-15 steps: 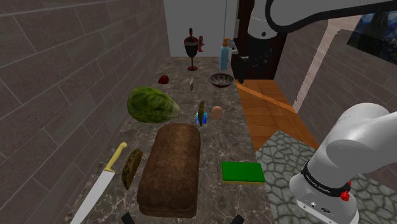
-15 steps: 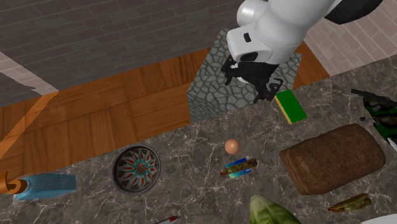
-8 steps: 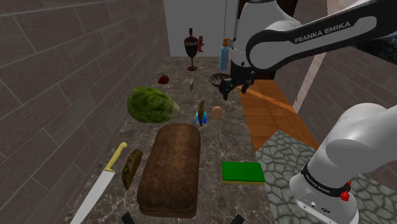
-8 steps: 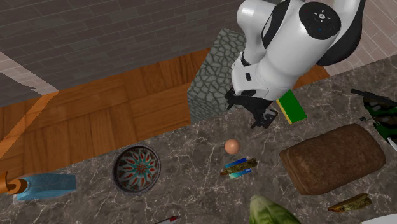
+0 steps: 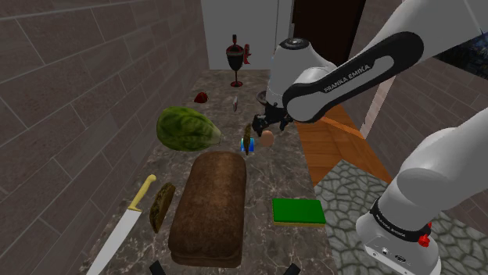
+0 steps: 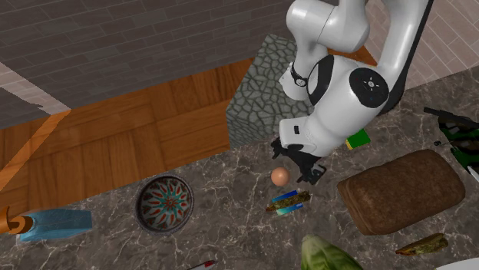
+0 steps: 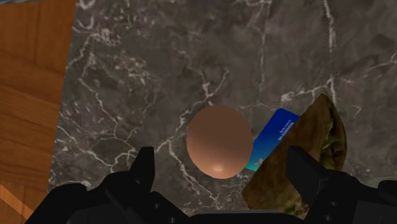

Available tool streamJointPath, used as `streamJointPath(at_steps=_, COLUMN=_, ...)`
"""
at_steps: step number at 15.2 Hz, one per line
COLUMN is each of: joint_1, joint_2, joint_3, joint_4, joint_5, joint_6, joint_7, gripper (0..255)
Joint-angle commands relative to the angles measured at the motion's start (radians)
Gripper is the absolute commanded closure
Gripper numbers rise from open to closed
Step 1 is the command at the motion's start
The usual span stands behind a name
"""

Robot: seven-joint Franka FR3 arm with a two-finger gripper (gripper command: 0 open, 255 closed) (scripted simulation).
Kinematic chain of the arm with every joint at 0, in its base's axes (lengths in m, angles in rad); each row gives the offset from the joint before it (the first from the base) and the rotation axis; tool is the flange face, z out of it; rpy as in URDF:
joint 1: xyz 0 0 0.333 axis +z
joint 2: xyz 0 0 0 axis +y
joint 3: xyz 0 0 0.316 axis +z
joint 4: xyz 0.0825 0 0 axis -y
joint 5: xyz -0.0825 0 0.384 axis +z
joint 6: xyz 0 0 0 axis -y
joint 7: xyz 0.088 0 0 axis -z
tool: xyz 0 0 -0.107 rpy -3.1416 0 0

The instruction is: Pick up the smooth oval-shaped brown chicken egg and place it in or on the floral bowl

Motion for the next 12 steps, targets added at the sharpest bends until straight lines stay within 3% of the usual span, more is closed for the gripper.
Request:
streamJointPath(at_steps=1, joint_1=-0.015, joint_2=0.042, joint_3=0.017, joint_4=-0.005, joint_5=-0.021, joint_6=0.051, joint_7=0.031, gripper=0)
streamJointPath(at_steps=7, joint_1=-0.053, joint_2=0.129, joint_3=0.036, joint_4=-0.010, joint_5=-0.080, joint_6=0.140, joint_7=0.073, gripper=0)
streamJointPath(at_steps=12, joint_1=-0.053, joint_2=0.129, joint_3=0.036, joint_4=-0.010, joint_5=-0.080, joint_6=0.140, joint_7=0.073, gripper=0)
